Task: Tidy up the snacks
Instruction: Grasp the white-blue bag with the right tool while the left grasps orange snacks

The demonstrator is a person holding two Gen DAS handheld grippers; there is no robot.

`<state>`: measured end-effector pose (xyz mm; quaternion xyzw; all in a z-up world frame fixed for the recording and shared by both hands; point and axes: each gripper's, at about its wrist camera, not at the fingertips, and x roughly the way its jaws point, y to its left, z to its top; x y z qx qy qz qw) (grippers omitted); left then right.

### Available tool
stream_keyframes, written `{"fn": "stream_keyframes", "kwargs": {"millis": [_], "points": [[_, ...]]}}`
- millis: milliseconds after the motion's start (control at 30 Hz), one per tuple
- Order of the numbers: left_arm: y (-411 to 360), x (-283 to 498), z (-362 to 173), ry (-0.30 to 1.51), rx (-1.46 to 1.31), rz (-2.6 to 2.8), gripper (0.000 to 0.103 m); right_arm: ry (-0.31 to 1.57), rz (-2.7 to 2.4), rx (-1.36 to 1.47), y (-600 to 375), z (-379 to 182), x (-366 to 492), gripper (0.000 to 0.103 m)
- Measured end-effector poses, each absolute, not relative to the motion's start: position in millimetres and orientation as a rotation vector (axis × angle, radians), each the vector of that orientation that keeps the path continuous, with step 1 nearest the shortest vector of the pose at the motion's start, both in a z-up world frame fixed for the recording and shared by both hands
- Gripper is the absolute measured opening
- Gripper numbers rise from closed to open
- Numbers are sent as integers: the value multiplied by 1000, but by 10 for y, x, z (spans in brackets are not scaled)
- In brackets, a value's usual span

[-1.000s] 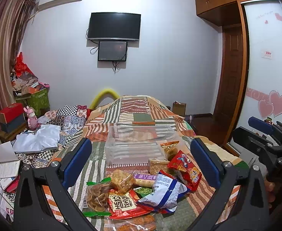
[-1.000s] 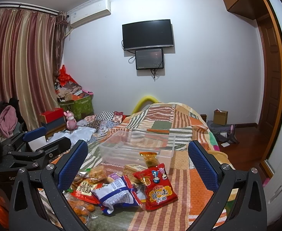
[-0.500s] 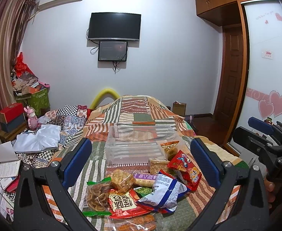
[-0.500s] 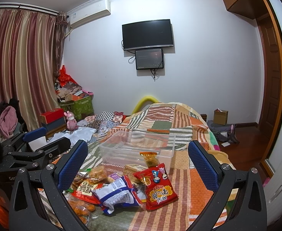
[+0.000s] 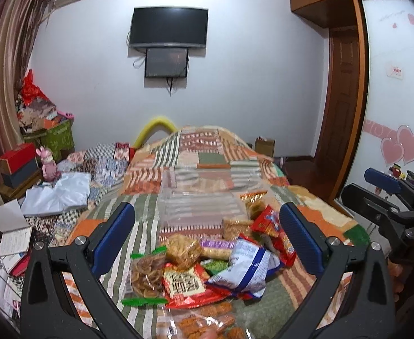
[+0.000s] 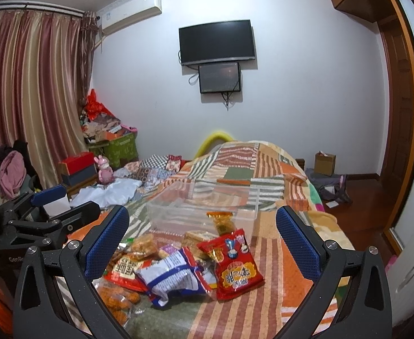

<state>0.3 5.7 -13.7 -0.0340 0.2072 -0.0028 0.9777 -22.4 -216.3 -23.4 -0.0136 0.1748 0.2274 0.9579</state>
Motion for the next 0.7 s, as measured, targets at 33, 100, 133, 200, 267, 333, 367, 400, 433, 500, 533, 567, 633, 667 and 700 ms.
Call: {"fn": "stream_keyframes", "kwargs": {"millis": [33,100,133,200,267,333,367,400,433,500,533,567,633,667,700], "points": [[71,14,-174,436,-73,-7,103,363,462,-31,-2156,-262,-221,103],[122,48,-266,486,-88,-11,103,386,465,-45,-2125,-324,-214,103],[146,64,-325,514,-96,-12,103,395,466,-50,-2125,-356,-207,103],[190,83,-444,560,-108,-7,103,422,470,-63,-2101,-444,-194,103],[210,98,-581,605,-106,4,103,453,479,-69,-2079,-529,-174,103],[198,104,-697,637,-90,14,103,490,494,-69,-2057,-621,-149,103],[187,102,-751,652,-81,17,103,509,504,-67,-2043,-672,-134,103],[176,98,-806,667,-74,19,103,530,513,-65,-2026,-721,-117,103],[163,96,-863,682,-68,19,103,546,522,-64,-2016,-758,-102,103],[135,95,-968,715,-58,12,103,579,535,-65,-1997,-845,-77,103],[125,93,-1010,729,-53,9,103,597,537,-67,-1985,-893,-63,103],[105,87,-1057,747,-48,5,103,610,537,-68,-1972,-938,-60,103],[81,94,-1154,783,-48,-5,103,638,541,-67,-1952,-1019,-57,103],[62,96,-1205,802,-50,-12,103,654,544,-65,-1957,-1057,-49,103],[48,95,-1238,816,-50,-16,103,664,544,-65,-1960,-1085,-45,103]]}}
